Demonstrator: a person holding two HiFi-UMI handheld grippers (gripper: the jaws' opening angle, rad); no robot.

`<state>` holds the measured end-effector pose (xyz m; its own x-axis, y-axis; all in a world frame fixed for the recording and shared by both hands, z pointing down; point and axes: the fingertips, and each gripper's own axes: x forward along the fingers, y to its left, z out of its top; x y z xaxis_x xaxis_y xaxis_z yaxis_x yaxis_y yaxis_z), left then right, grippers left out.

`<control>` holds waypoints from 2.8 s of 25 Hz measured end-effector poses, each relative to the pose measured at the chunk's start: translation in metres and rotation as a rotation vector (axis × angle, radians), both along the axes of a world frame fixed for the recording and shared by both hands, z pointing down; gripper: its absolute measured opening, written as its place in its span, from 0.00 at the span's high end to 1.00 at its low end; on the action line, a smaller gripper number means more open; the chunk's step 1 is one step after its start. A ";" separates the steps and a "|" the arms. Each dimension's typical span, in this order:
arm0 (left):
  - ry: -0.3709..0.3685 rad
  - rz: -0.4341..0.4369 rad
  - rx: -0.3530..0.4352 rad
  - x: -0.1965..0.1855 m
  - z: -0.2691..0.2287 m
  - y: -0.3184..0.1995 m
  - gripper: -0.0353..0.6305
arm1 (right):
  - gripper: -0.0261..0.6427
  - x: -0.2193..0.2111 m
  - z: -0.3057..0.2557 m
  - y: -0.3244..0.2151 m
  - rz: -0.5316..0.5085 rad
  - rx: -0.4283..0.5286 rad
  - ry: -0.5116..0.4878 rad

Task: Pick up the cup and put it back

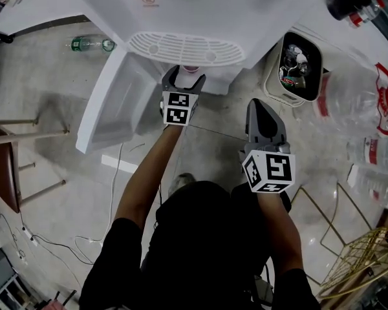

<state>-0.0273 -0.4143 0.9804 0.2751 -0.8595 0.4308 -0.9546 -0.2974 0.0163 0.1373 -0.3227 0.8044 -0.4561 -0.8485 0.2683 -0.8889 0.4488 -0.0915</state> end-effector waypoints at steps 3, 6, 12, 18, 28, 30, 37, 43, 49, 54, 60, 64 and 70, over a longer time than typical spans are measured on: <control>-0.021 -0.004 -0.025 -0.003 0.012 -0.012 0.43 | 0.97 -0.006 0.008 -0.003 -0.011 -0.015 0.005; -0.031 -0.010 -0.038 -0.005 0.021 -0.022 0.42 | 0.97 -0.012 0.014 -0.005 -0.017 -0.033 -0.003; -0.037 -0.015 -0.086 -0.008 0.043 -0.037 0.41 | 0.97 -0.028 0.019 -0.006 -0.040 -0.037 -0.004; -0.034 -0.026 -0.138 -0.012 0.057 -0.054 0.39 | 0.97 -0.039 0.027 -0.010 -0.050 -0.046 0.005; 0.004 0.004 -0.175 -0.003 0.071 -0.057 0.41 | 0.97 -0.033 0.032 -0.014 -0.026 -0.052 0.017; 0.002 0.007 -0.177 -0.002 0.071 -0.055 0.41 | 0.97 -0.033 0.032 -0.013 -0.028 -0.052 0.020; 0.008 0.001 -0.155 -0.001 0.059 -0.033 0.41 | 0.97 -0.033 0.029 -0.009 -0.040 -0.051 0.018; 0.040 -0.008 -0.139 -0.006 0.040 0.008 0.41 | 0.97 -0.044 0.022 0.000 -0.083 -0.046 -0.004; 0.052 0.039 -0.116 -0.001 -0.003 0.061 0.42 | 0.97 -0.046 0.013 0.011 -0.106 -0.045 -0.037; 0.028 0.082 -0.107 -0.006 -0.045 0.104 0.42 | 0.97 -0.058 -0.004 0.026 -0.174 -0.027 -0.037; 0.040 0.044 -0.097 -0.034 -0.097 0.144 0.42 | 0.97 -0.070 -0.026 0.046 -0.244 -0.025 -0.054; 0.058 0.022 -0.067 -0.051 -0.139 0.153 0.42 | 0.97 -0.079 -0.045 0.054 -0.281 -0.002 -0.049; 0.037 0.014 -0.010 -0.068 -0.204 0.158 0.42 | 0.97 -0.090 -0.079 0.060 -0.344 0.047 -0.032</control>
<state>-0.0954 -0.2560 0.7766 0.3028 -0.8512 0.4288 -0.9491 -0.3104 0.0541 0.0471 -0.2625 0.7250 -0.7252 -0.6545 0.2138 -0.6817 0.7262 -0.0893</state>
